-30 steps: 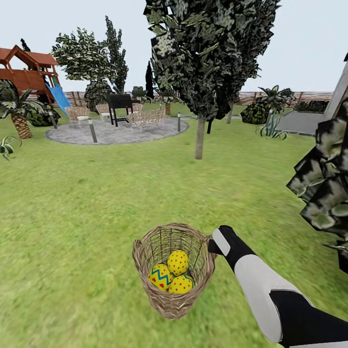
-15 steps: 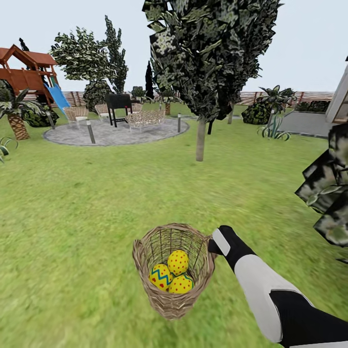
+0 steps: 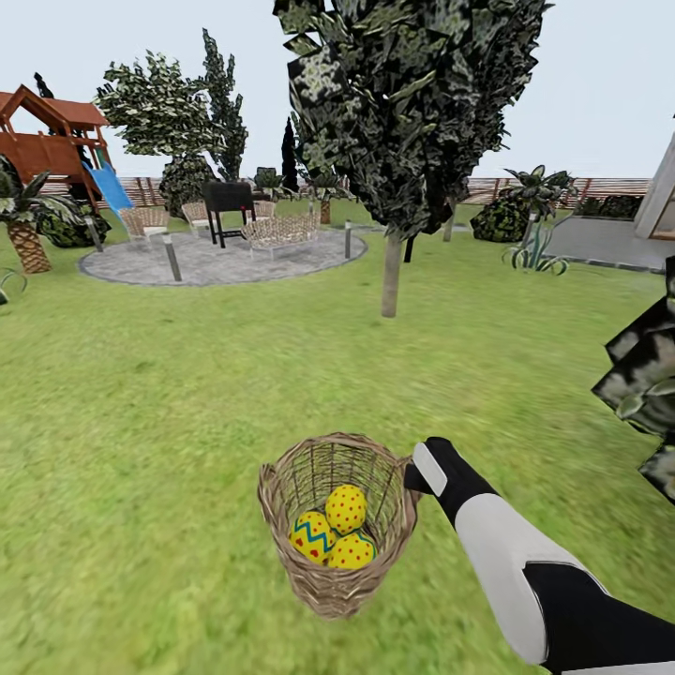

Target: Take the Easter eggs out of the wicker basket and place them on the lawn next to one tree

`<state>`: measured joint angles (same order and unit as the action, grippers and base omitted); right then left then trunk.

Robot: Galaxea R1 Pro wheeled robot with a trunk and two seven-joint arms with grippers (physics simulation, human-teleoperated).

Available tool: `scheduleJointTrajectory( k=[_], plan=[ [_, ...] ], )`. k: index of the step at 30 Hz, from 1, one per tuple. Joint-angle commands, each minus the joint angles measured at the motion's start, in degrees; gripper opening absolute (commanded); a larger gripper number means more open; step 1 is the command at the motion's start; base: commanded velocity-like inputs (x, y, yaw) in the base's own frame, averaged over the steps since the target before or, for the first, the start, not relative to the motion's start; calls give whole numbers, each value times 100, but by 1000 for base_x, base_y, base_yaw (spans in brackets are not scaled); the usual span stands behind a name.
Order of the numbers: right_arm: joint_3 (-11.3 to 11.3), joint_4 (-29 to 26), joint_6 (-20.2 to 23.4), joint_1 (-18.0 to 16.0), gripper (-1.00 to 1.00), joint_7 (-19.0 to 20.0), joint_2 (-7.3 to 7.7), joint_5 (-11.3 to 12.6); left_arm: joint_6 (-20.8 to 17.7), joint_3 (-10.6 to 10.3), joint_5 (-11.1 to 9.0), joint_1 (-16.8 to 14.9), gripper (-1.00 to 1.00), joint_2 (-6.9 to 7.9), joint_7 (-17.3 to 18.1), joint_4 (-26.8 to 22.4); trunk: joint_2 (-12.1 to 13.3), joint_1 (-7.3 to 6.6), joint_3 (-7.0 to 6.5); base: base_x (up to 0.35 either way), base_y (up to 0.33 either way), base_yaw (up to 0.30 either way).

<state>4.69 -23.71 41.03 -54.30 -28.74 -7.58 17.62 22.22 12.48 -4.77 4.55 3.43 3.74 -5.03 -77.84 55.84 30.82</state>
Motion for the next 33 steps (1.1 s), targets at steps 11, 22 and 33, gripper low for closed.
scheduleJointTrajectory(
  k=[11,22,33],
  plan=[
    [23,-11,-16,-2,-100,-50,-7,108,6,9,-50,0,100,5,39,2,-2,4,4,333,0,0],
    [6,-9,-24,-1,-100,-46,-14,108,3,9,-50,0,100,0,39,2,-2,4,4,333,0,0],
    [-3,-11,-24,-1,-100,-44,-17,110,100,9,-50,0,100,4,39,2,-2,4,4,333,0,0]
  ],
)
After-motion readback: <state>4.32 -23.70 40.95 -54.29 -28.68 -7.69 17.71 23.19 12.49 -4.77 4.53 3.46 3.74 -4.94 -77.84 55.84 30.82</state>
